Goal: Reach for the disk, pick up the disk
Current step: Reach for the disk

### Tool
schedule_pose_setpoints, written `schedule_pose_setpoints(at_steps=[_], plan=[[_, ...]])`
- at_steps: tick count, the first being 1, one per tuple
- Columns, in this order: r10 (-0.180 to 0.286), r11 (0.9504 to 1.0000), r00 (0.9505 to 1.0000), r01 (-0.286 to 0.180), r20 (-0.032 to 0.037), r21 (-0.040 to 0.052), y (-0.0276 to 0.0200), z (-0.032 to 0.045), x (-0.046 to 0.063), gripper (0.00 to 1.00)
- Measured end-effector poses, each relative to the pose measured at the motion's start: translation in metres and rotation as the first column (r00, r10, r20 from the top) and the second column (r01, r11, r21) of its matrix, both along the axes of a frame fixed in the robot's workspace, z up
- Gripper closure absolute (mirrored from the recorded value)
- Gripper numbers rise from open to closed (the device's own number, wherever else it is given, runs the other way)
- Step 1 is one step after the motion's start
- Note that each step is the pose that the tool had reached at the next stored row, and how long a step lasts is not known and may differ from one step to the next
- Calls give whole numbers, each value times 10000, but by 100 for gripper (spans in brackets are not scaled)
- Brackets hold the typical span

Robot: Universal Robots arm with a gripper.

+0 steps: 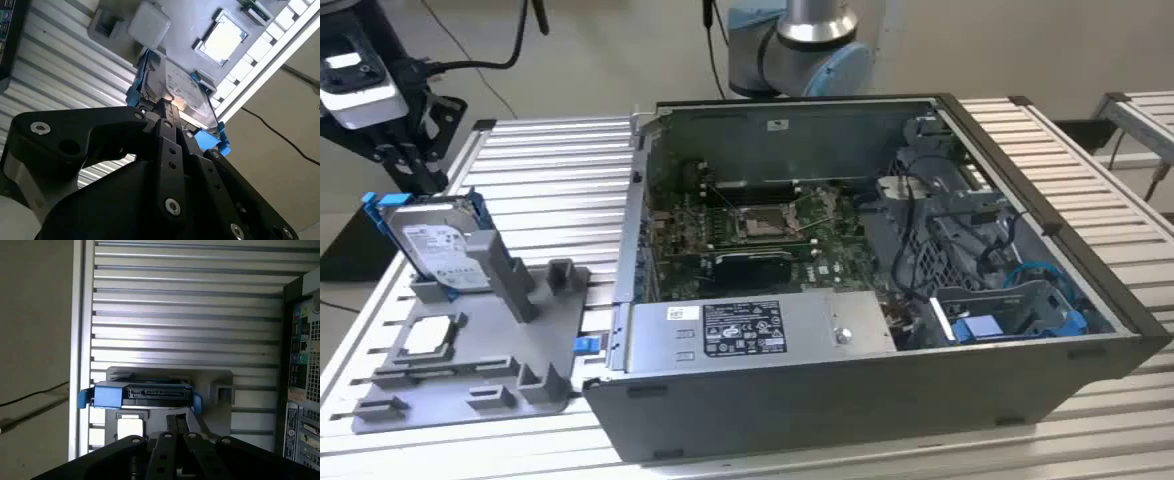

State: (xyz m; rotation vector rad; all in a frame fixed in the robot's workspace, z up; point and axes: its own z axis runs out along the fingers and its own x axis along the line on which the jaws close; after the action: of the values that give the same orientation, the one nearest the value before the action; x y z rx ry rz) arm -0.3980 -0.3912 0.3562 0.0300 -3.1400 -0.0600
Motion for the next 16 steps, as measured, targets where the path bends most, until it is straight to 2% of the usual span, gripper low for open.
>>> schedule_pose_setpoints(at_steps=[16], plan=[[-6, 10000, 10000, 6, -1, -1, 11, 1, -11, 100]])
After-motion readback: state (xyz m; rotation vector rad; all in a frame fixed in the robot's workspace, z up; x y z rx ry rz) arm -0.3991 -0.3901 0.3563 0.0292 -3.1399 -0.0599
